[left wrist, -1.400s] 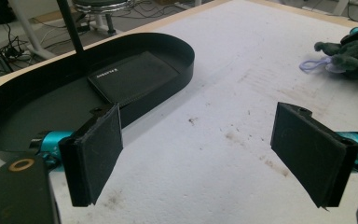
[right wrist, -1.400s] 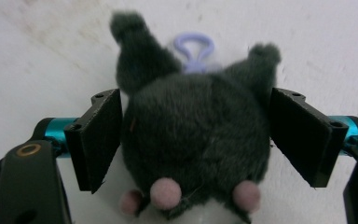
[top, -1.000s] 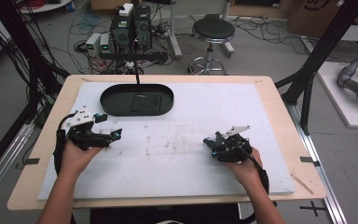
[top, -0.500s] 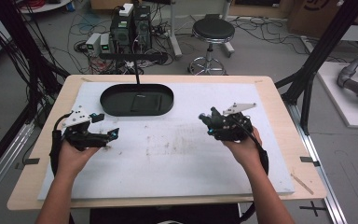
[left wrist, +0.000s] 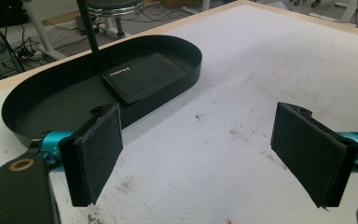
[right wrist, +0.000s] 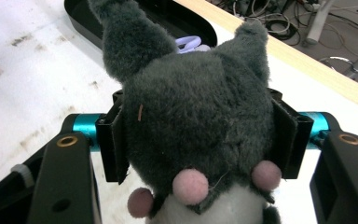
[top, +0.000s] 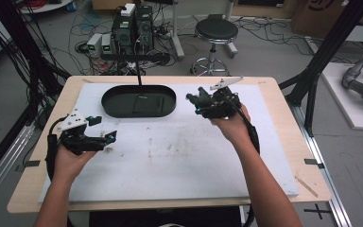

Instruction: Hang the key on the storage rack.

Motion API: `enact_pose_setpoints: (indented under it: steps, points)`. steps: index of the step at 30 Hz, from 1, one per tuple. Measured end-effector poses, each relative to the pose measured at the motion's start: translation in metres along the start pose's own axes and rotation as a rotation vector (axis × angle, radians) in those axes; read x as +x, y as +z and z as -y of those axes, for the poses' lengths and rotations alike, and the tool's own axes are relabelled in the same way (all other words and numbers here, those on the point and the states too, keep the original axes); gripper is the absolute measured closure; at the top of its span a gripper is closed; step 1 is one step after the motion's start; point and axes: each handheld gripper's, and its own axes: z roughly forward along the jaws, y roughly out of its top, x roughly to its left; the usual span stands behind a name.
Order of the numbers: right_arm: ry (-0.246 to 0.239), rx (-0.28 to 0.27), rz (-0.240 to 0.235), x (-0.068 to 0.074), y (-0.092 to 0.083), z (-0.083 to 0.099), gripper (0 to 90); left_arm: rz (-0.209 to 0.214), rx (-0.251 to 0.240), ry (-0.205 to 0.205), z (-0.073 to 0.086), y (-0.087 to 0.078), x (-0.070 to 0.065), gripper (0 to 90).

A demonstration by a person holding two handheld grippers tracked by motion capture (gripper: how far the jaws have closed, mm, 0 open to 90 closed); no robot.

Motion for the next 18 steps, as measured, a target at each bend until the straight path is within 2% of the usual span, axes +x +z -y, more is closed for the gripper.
enact_pose_setpoints:
  steps: [9, 10, 16, 18]
  points:
    - [-0.016, 0.011, -0.010, -0.001, 0.019, -0.030, 35.4, -0.007, 0.002, -0.013, 0.004, -0.004, 0.003, 16.7]
    - [-0.029, 0.008, -0.002, -0.002, 0.020, -0.033, 35.4, -0.005, 0.004, -0.015, 0.004, -0.005, 0.004, 16.7]
    - [-0.031, -0.008, -0.002, -0.008, 0.023, -0.054, 35.4, -0.004, 0.005, -0.012, 0.005, -0.007, 0.005, 16.7]
    - [-0.026, -0.017, -0.018, -0.010, 0.025, -0.060, 35.3, -0.005, 0.006, -0.015, 0.005, -0.007, 0.005, 16.7]
